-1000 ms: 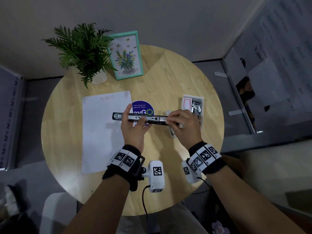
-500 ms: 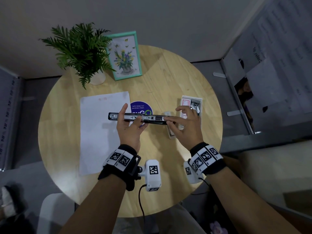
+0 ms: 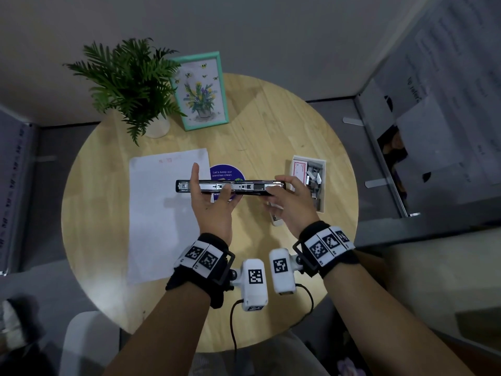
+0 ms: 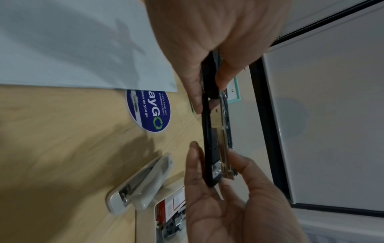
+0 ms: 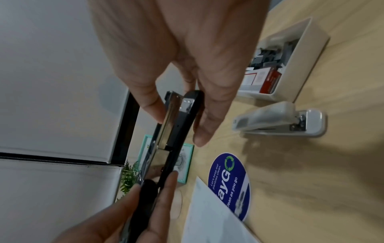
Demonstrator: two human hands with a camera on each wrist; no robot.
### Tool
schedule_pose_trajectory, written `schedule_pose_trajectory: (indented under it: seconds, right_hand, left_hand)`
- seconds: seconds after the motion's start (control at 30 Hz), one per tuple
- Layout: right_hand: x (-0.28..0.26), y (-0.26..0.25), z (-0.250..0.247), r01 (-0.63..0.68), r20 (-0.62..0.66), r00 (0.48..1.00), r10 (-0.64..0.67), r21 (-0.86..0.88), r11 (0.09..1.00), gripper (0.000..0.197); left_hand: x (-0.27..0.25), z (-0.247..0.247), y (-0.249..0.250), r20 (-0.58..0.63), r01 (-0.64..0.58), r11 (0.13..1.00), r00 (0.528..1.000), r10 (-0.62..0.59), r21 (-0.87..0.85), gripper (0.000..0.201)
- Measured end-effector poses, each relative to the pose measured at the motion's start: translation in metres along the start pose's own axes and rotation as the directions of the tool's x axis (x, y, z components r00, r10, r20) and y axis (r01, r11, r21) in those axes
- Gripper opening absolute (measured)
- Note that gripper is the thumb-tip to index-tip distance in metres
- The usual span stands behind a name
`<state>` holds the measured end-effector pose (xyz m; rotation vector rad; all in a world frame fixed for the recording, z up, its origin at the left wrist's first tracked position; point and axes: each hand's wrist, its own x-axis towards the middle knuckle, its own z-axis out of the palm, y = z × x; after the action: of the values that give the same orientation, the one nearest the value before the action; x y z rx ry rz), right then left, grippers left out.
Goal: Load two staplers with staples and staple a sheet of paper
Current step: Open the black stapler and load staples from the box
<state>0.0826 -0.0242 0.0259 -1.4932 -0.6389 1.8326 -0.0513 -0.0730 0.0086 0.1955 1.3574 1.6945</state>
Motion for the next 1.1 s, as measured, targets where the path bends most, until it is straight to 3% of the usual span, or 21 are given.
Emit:
schedule_pose_trajectory:
  seconds: [0.17,0.3,0.33,0.4,0.5,0.73,0.87,0.97,1.1]
  right_hand:
    - [0.003,-0.001,0.001,-0.001,-0.031,1.000,0.003,0.069,0.998,0.018]
    - [0.007,0.002,0.000,-0.005,-0.051,0.999,0.009,0.073,0.997,0.017]
    - [0.008,0.002,-0.001,-0.004,-0.054,0.999,0.008,0.072,0.997,0.017]
    - [0.008,0.001,0.000,0.006,-0.053,0.999,-0.003,0.064,0.998,0.017]
    - [0.008,-0.002,0.001,0.035,-0.031,0.999,-0.033,0.062,0.997,0.020]
    - [0.007,-0.001,0.002,0.029,0.004,1.000,-0.029,0.071,0.997,0.021]
    - [0.006,-0.001,0.000,0.035,0.052,0.998,-0.040,0.104,0.994,0.017]
    - [0.004,-0.002,0.001,0.008,0.104,0.994,-0.024,0.148,0.989,0.009]
    - [0.005,-0.003,0.003,-0.097,0.136,0.989,0.060,0.277,0.956,0.019]
  left_hand:
    - [0.002,-0.005,0.003,0.002,-0.005,1.000,1.000,0.005,-0.017,0.083]
    - [-0.001,-0.008,0.008,0.059,-0.139,0.976,0.990,0.130,0.170,0.071]
    - [0.000,-0.010,0.008,0.101,-0.217,0.931,0.976,0.195,0.294,0.068]
    - [0.001,-0.014,0.009,0.257,-0.392,0.726,0.920,0.296,0.565,0.061]
    - [0.000,-0.017,0.009,0.440,-0.570,0.427,0.818,0.370,0.702,0.054]
    - [0.008,-0.019,0.010,0.574,-0.683,0.174,0.703,0.419,0.709,0.063]
    - [0.010,-0.013,0.012,0.618,-0.706,0.109,0.674,0.404,0.700,0.055]
    - [0.013,-0.012,0.010,0.642,-0.723,0.104,0.662,0.388,0.683,0.033]
    - [0.017,-0.013,0.010,0.658,-0.738,0.139,0.657,0.367,0.660,0.032]
